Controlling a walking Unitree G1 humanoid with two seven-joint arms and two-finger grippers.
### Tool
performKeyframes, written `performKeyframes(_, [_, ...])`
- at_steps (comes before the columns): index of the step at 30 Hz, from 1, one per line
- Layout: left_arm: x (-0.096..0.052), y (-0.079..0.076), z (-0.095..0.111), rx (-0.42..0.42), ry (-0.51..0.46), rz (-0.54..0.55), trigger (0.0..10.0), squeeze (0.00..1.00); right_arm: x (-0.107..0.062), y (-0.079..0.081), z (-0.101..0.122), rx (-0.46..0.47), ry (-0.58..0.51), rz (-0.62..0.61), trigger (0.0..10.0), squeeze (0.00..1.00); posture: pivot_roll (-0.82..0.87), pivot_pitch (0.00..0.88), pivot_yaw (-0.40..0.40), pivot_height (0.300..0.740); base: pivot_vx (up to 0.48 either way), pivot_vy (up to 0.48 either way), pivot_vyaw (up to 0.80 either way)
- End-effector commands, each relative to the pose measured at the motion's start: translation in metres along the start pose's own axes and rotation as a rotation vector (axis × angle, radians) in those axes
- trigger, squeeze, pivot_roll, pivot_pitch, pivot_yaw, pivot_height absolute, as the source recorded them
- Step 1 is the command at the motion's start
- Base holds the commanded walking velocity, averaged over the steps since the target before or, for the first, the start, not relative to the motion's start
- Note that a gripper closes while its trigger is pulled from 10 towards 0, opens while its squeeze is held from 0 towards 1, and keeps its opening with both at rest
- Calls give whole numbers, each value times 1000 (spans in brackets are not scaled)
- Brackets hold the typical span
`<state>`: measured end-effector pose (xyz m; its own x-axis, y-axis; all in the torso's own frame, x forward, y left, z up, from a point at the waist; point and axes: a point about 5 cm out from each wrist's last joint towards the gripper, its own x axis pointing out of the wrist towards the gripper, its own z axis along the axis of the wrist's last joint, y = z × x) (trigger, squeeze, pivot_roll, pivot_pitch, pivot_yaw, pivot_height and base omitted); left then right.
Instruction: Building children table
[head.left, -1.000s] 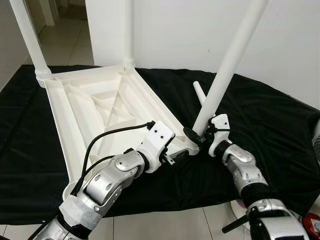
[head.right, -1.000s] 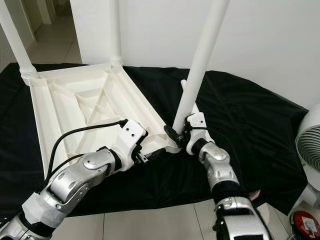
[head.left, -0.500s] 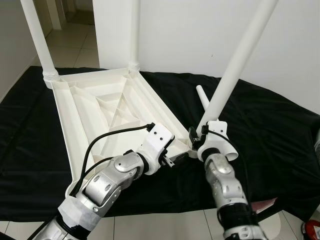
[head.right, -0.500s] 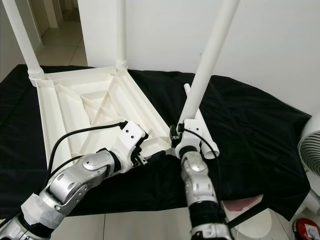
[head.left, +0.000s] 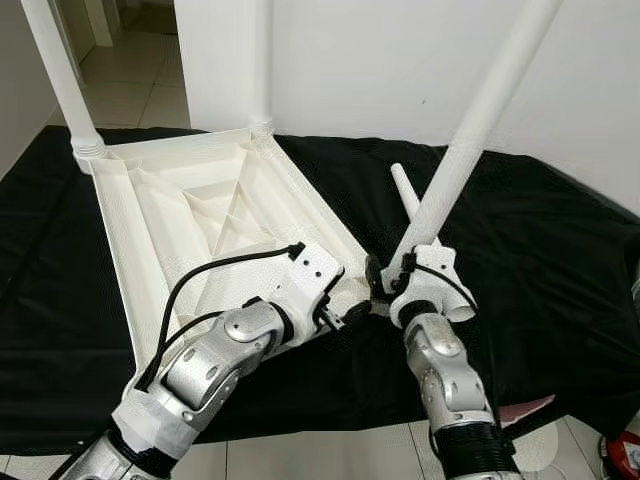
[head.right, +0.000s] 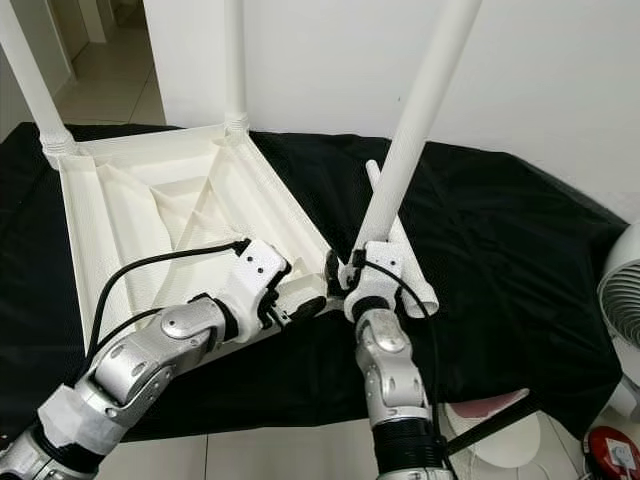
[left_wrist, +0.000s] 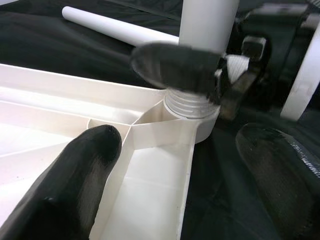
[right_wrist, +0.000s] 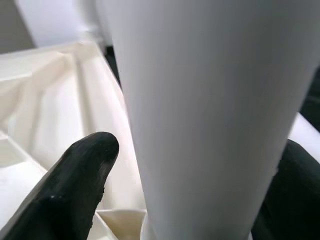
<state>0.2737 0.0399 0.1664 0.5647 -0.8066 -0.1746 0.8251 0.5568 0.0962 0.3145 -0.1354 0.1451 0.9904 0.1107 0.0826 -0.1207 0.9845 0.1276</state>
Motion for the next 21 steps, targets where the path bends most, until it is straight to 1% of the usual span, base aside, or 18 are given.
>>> performKeyframes(1, [-1, -10, -1, -5, 0, -150, 10000, 0, -5, -9, -1, -4, 13, 21, 10000, 1000, 41, 7, -100, 740, 0, 0, 0])
performKeyframes(2, [0, -9, -1, -9, -9, -132, 10000, 0, -6, -14, -2, -19, 20, 31, 10000, 1000, 41, 7, -100, 740, 0, 0, 0])
performKeyframes(3, [0, -9, -1, -9, -9, -132, 10000, 0, -6, -14, -2, -19, 20, 31, 10000, 1000, 41, 7, -100, 740, 0, 0, 0])
performKeyframes(4, [1, -6, 0, -12, -20, -101, 10000, 0, -9, -21, -3, -34, 32, 53, 10000, 1000, 41, 7, -100, 740, 0, 0, 0])
performKeyframes(6, [2, -6, 0, -12, -22, -88, 10000, 0, -11, -24, -3, -41, 37, 67, 10000, 1000, 41, 7, -100, 740, 0, 0, 0])
performKeyframes(7, [2, -6, 0, -11, -21, -85, 10000, 0, -11, -26, -2, -46, 38, 107, 10000, 1000, 41, 16, -96, 740, 0, 0, 0])
performKeyframes(8, [2, -6, 0, -11, -21, -85, 10000, 0, -11, -26, -2, -46, 38, 107, 10000, 1000, 41, 16, -96, 740, 0, 0, 0])
performKeyframes(9, [2, -6, 0, -10, -21, -84, 10000, 0, -12, -27, -2, -50, 34, 141, 10000, 1000, 41, 16, -96, 740, 0, 0, 0])
performKeyframes(10, [3, -5, 1, -9, -20, -80, 10000, 0, -12, -30, -1, -63, 37, 189, 10000, 0, 38, 19, -90, 740, 0, 0, 0])
performKeyframes(11, [3, -5, 1, -9, -20, -77, 10000, 0, -12, -32, -1, -59, 39, 238, 10000, 0, 38, 22, -91, 740, 0, 0, 0])
performKeyframes(12, [2, -4, 2, -10, -22, -75, 10000, 0, -11, -33, -1, -79, 43, 291, 10000, 0, 37, 23, -88, 740, 0, 0, 0])
performKeyframes(13, [2, -4, 2, -10, -22, -75, 10000, 0, -11, -33, -1, -79, 43, 291, 10000, 0, 37, 23, -88, 740, 0, 0, 0])
performKeyframes(15, [2, -4, 2, -9, -23, -80, 10000, 0, -11, -34, -2, -105, 49, 378, 10000, 0, 34, 25, -85, 740, 0, 0, 0])
performKeyframes(17, [2, -5, 2, -4, -20, -88, 10000, 0, -9, -34, -4, -125, 56, 441, 10000, 0, 34, 24, -80, 740, 0, 0, 0])
performKeyframes(19, [2, -5, 2, -1, -19, -91, 10000, 0, -8, -34, -4, -128, 58, 459, 10000, 0, 34, 24, -80, 740, 0, 0, 0])
performKeyframes(21, [3, -5, 2, 0, -19, -98, 10000, 0, 0, -36, -5, -148, 70, 483, 10000, 0, 36, 17, -74, 740, 0, 0, 0])
